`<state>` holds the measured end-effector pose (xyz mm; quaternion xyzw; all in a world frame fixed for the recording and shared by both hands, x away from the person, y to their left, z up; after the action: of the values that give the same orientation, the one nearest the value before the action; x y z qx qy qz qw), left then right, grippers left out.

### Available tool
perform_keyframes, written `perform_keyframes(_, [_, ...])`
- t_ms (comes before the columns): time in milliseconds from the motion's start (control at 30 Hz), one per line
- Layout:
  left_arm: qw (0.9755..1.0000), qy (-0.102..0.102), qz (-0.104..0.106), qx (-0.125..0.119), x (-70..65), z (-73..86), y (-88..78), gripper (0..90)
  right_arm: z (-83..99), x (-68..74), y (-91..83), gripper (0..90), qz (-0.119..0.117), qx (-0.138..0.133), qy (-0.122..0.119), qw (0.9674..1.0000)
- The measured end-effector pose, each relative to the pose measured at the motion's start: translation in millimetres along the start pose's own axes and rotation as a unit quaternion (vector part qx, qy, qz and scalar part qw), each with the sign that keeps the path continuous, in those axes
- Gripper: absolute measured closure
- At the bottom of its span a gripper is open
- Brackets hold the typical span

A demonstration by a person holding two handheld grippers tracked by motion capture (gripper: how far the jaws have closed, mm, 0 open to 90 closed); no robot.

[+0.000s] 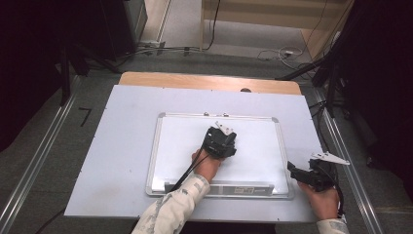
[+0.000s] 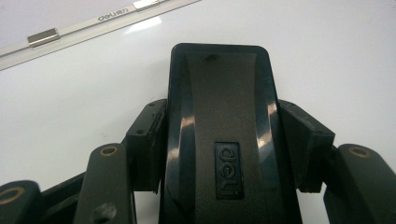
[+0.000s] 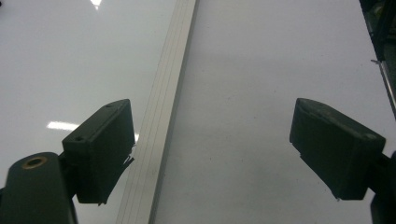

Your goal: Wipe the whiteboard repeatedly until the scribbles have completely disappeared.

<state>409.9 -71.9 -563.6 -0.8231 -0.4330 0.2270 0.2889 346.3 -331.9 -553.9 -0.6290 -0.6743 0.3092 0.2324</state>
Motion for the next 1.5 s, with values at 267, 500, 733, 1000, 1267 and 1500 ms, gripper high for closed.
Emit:
perform_keyframes(267, [0.9999,0.009,0.011,0.004,-9.8,-0.1,2.1,40.1,-0.1,0.3,0.2,12.7,-0.001,0.0,-0.001,1.0])
perform_keyframes(500, [0.9998,0.012,0.015,0.003,-16.4,0.1,3.0,40.1,-0.1,0.3,0.0,12.7,0.0,0.0,0.0,1.0])
perform_keyframes(733, [0.9999,0.012,0.011,0.003,-17.5,0.1,3.3,40.1,0.0,0.5,0.3,12.7,0.0,0.0,-0.002,1.0])
perform_keyframes(1000, [0.9998,0.014,0.014,0.003,-16.5,1.2,2.2,40.2,1.4,-0.3,0.0,12.7,0.0,0.002,0.0,1.0])
perform_keyframes(1267, [0.9998,0.015,0.012,0.006,-10.5,2.6,-0.5,40.2,2.2,-3.7,-2.0,12.7,0.002,-0.001,0.004,1.0])
perform_keyframes(1500, [1.0,-0.001,-0.004,0.003,10.3,4.6,-6.5,40.2,2.2,-3.6,-1.6,12.7,0.002,-0.002,0.003,1.0])
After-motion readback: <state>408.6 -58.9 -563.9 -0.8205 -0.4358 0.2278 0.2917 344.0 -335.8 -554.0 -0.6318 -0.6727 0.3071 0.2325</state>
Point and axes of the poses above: each handheld gripper's, and its own axes: y roughly forward along the jaws, z roughly out of its underside, x roughly to its left, the point moved 10 cm from there along y, roughly forward along the jaws, and after that the axes turned 8 degrees about z, right-handed, at the moved point
